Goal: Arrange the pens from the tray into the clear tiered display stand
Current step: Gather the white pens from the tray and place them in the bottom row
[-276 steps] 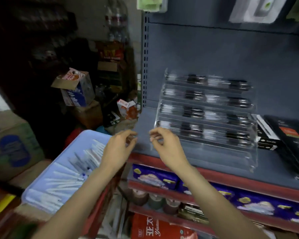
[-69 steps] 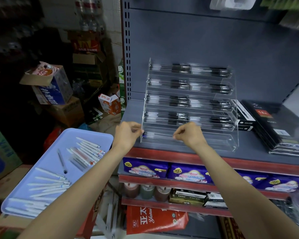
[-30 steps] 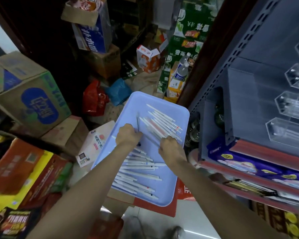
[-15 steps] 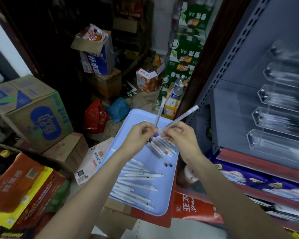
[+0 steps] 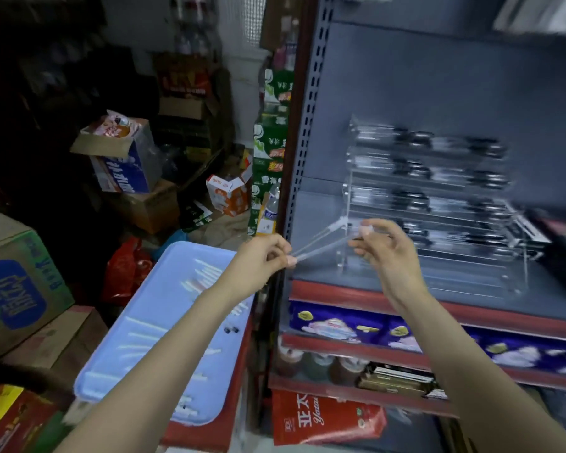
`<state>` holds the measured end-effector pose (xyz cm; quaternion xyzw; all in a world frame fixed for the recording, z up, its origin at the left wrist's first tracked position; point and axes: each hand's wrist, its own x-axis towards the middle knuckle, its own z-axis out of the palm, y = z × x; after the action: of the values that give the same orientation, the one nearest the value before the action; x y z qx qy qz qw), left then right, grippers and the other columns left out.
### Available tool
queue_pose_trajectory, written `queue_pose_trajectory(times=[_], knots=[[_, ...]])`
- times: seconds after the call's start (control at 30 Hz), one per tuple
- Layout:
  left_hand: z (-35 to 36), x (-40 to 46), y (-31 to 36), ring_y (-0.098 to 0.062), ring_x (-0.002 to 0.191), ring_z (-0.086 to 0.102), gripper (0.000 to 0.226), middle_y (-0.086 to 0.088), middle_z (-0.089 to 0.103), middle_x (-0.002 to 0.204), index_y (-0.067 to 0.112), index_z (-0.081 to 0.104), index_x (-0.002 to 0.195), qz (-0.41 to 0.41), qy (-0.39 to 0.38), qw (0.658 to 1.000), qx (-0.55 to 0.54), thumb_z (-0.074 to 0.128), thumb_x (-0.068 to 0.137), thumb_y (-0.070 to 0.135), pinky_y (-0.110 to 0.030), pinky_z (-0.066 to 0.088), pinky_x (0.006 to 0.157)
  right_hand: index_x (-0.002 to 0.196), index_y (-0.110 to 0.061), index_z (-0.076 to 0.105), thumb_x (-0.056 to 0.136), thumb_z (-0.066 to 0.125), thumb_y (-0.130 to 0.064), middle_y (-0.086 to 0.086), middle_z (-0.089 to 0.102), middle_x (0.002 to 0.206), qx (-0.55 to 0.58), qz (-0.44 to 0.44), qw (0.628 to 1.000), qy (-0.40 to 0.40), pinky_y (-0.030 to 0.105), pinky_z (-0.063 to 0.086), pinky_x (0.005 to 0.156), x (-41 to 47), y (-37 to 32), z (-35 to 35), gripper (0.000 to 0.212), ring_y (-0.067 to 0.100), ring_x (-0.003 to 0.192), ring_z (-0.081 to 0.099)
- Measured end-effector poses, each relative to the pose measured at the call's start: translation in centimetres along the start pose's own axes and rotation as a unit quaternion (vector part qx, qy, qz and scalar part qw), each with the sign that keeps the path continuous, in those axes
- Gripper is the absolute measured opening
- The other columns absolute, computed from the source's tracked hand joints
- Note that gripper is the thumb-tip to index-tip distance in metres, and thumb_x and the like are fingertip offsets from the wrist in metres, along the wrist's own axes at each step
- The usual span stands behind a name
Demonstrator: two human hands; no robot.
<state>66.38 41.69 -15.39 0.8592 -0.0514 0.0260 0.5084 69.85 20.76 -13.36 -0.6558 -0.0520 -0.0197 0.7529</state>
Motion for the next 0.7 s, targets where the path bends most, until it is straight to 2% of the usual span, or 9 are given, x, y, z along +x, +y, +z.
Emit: queue_pose_trajectory(times=[0.07,0.17,0.27,0.37,0.43,0.5,0.57,0.63,0.7], knots=[[2.2,0.9,1.4,-0.01,0.069,0.055,0.014,-0.009,0.067,0.078,0.015,0.053,0.08,0.008,0.014,1.0,0.021,0.065,0.086,0.017,-0.008,0.038,0.058,0.084,-0.012,0.063,0.089,0.058,-0.004,-0.004,0.07,0.066,-0.027,-0.001,1.0,-0.003,0.014,0.053,0.067,0.0,-0.8,-3.6,0.01,0.008,0.068,0.069],[5.0,2.2,3.2,-0.007,0.069,0.057,0.011,-0.003,0.065,0.078,0.014,0.057,0.082,0.011,0.072,0.996,0.041,0.067,0.085,0.018,-0.003,0.037,0.056,0.08,-0.009,0.065,0.086,0.061,-0.001,-0.004,0.07,0.065,-0.044,0.001,0.999,0.022,0.012,0.054,0.067,0.2,-1.6,-8.2,0.011,0.007,0.066,0.069],[6.8,2.9,4.5,-0.006,0.073,0.06,0.009,0.003,0.065,0.078,0.018,0.061,0.081,0.023,0.12,0.99,0.067,0.069,0.083,0.019,0.002,0.038,0.06,0.08,-0.007,0.064,0.086,0.061,0.0,0.005,0.068,0.074,-0.07,0.006,0.997,0.038,0.011,0.054,0.068,0.5,-1.5,-11.5,0.01,0.005,0.065,0.069],[8.0,2.9,5.1,0.001,0.07,0.058,0.005,0.007,0.064,0.076,0.016,0.066,0.082,0.029,0.129,0.987,0.093,0.07,0.083,0.02,0.003,0.037,0.061,0.079,-0.009,0.063,0.086,0.061,0.001,0.008,0.066,0.077,-0.123,0.012,0.992,0.033,0.011,0.054,0.067,0.9,-0.9,-13.0,0.013,0.002,0.062,0.068],[8.6,2.8,5.4,0.0,0.071,0.058,0.007,0.008,0.064,0.075,0.013,0.07,0.085,0.027,0.135,0.985,0.105,0.069,0.083,0.019,0.003,0.038,0.061,0.08,-0.011,0.064,0.086,0.063,0.001,0.007,0.067,0.076,-0.175,0.012,0.984,0.022,0.016,0.055,0.071,1.3,-0.5,-13.3,0.013,0.007,0.066,0.068],[9.0,2.8,5.5,-0.002,0.071,0.057,0.009,0.008,0.064,0.075,0.013,0.071,0.087,0.025,0.141,0.983,0.119,0.069,0.083,0.02,0.003,0.038,0.061,0.082,-0.012,0.065,0.083,0.067,-0.004,0.004,0.068,0.076,-0.261,-0.003,0.965,0.003,0.018,0.052,0.074,1.9,-0.2,-13.5,0.009,0.01,0.071,0.066],[9.2,2.9,5.7,-0.002,0.069,0.056,0.01,0.008,0.064,0.074,0.015,0.072,0.088,0.023,0.145,0.981,0.129,0.069,0.083,0.023,0.001,0.038,0.06,0.08,-0.014,0.067,0.082,0.07,-0.01,-0.004,0.066,0.076,-0.355,-0.032,0.934,-0.02,0.009,0.047,0.069,2.4,0.0,-13.3,0.006,0.003,0.072,0.061],[9.5,2.9,5.8,0.0,0.067,0.054,0.011,0.009,0.063,0.073,0.016,0.072,0.09,0.022,0.146,0.98,0.136,0.069,0.083,0.024,-0.001,0.037,0.059,0.08,-0.013,0.07,0.082,0.07,-0.011,-0.004,0.067,0.077,-0.418,-0.041,0.906,-0.05,0.006,0.044,0.067,2.6,0.2,-13.1,0.003,0.004,0.07,0.06],[9.7,3.0,5.9,0.0,0.067,0.053,0.012,0.009,0.063,0.074,0.016,0.072,0.091,0.021,0.141,0.98,0.138,0.068,0.083,0.025,-0.001,0.037,0.059,0.084,-0.01,0.072,0.084,0.068,-0.012,0.001,0.069,0.083,-0.461,-0.033,0.884,-0.076,0.017,0.046,0.076,2.8,0.3,-13.2,0.005,0.01,0.076,0.061]])
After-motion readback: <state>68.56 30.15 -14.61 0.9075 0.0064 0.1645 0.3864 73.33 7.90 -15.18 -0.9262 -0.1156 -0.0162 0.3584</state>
